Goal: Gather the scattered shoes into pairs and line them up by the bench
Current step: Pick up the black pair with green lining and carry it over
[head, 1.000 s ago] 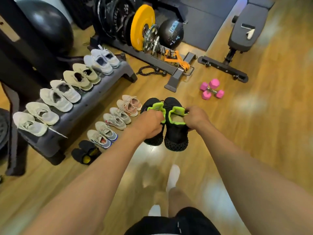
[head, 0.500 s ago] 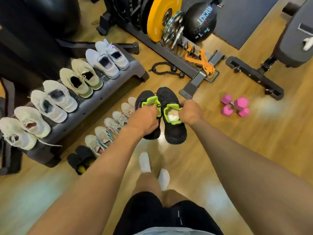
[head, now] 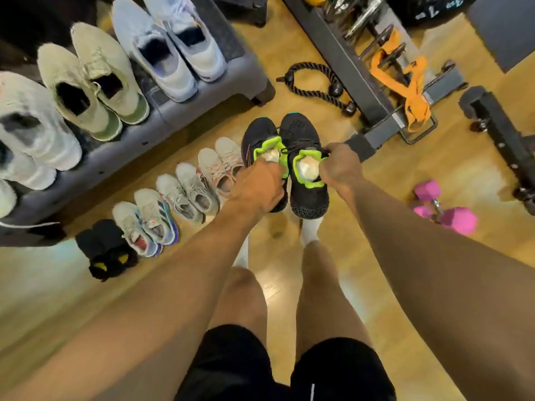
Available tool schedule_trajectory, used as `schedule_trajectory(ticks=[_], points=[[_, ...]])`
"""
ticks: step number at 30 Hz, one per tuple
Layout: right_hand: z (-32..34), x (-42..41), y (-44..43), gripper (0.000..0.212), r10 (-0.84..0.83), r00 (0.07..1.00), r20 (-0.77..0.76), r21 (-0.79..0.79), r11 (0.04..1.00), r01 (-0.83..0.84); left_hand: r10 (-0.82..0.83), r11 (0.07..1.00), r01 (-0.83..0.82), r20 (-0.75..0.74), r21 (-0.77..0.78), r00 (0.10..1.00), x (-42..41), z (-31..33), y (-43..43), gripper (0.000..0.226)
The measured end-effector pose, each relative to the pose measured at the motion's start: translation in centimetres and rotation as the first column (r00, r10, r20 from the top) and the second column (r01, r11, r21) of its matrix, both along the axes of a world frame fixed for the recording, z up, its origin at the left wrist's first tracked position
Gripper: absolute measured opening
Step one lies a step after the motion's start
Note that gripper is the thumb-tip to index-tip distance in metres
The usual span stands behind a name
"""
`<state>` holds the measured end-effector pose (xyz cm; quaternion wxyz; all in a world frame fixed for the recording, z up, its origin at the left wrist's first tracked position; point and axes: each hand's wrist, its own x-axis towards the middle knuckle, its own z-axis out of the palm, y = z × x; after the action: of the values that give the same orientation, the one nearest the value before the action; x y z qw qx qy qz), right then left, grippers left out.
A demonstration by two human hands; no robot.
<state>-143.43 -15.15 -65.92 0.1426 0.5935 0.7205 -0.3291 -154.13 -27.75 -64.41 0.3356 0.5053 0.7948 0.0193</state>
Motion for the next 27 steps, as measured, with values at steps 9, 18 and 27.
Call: schedule_trajectory(ticks=[9,18,27], points=[[-16.2,-3.1,11.6,0.047,0.263,0.963,0.053,-0.032,0.965,-0.262,0.317,0.948,-0.316,0.038,-0.031,0.948,0.1,-15.0,9.1,0.018],[-31.4,-7.6,15.4,0.049,0.389,0.920,0.048,-0.028,0.921,-0.388,0.375,0.924,-0.377,-0.036,-0.060,0.926,-2.2,-29.7,10.9,0.024],[-44.5,-12.3,15.9,0.042,0.315,0.949,0.008,-0.032,0.949,-0.315,0.540,0.839,-0.543,-0.098,-0.012,0.836,-3.6,-43.5,12.3,0.025]])
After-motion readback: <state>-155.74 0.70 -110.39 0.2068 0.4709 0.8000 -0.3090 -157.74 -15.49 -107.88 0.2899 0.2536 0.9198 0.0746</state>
